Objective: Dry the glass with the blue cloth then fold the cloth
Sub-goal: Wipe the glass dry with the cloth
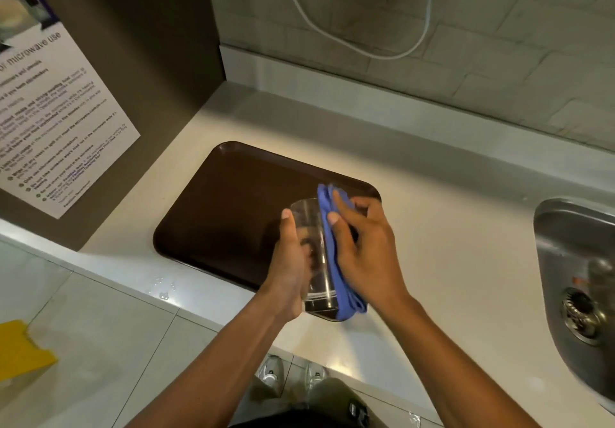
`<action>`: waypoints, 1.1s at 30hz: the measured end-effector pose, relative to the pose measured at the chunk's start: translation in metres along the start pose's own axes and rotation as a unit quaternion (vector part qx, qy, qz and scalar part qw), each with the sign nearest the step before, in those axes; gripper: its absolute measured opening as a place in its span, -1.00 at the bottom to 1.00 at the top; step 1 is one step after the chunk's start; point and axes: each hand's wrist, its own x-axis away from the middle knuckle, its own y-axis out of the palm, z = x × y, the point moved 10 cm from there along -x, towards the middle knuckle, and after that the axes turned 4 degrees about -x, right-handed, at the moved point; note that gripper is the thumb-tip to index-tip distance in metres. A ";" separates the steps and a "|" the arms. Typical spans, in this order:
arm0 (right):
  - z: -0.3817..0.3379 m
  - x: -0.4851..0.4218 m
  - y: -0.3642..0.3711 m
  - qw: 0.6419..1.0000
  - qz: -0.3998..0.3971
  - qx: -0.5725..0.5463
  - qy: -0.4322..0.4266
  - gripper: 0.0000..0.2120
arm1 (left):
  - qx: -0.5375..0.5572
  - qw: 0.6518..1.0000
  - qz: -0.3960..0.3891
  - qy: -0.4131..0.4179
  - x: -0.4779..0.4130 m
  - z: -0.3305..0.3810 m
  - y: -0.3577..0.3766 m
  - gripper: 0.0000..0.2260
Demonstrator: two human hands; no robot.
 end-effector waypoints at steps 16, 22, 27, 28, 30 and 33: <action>-0.025 0.021 0.009 0.997 -0.050 -0.033 -0.054 -0.61 | 0.085 0.995 -0.042 0.000 0.007 0.025 0.004 -0.33; 0.008 0.011 0.003 0.996 -0.027 -0.071 0.045 -0.67 | 0.059 0.997 -0.042 -0.027 0.010 0.013 0.005 -0.22; -0.023 0.011 0.006 0.997 -0.051 -0.046 -0.034 -0.64 | 0.086 0.995 -0.046 -0.011 0.005 0.026 0.005 -0.27; -0.027 0.024 0.011 0.995 -0.072 -0.053 -0.051 -0.63 | 0.089 0.995 -0.036 -0.008 0.003 0.029 -0.001 -0.26; -0.016 0.030 0.013 0.993 -0.085 -0.068 -0.033 -0.64 | 0.083 0.996 -0.029 -0.011 0.001 0.025 -0.009 -0.20; 0.007 0.006 0.007 0.996 -0.045 -0.054 0.052 -0.67 | 0.050 0.998 -0.011 -0.018 0.003 0.015 -0.009 -0.20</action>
